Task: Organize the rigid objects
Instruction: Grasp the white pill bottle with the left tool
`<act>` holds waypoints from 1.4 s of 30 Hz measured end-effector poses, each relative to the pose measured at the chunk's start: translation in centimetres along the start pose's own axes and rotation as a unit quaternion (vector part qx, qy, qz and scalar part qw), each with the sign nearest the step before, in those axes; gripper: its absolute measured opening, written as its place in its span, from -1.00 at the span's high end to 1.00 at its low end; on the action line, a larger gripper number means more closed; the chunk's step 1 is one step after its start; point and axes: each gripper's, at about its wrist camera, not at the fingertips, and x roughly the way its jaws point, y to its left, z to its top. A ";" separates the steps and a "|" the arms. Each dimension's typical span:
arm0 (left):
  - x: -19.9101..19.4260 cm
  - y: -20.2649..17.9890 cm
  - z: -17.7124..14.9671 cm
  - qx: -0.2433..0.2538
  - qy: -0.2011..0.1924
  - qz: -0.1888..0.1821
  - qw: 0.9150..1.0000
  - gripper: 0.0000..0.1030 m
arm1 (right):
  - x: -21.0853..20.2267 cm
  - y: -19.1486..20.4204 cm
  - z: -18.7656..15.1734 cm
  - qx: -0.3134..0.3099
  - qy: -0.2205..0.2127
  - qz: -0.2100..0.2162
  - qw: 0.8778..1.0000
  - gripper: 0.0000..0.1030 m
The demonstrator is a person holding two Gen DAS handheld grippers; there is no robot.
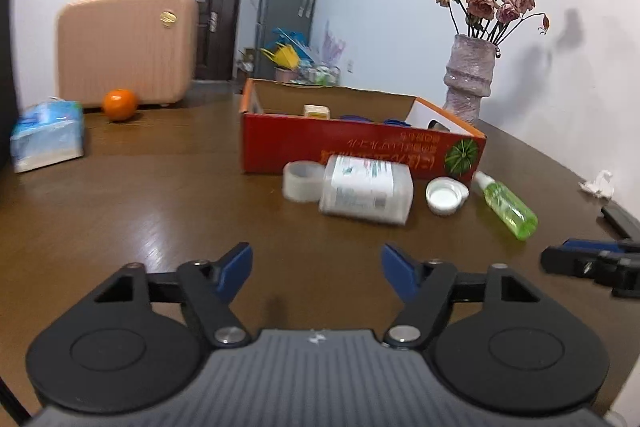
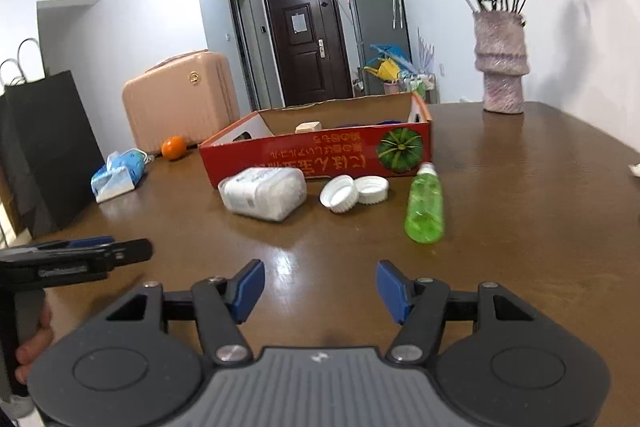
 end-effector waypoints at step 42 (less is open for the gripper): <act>-1.4 -3.6 -1.1 -0.120 0.124 -0.171 0.970 0.53 | 0.2 -3.6 -0.5 0.125 0.067 0.098 0.985 0.65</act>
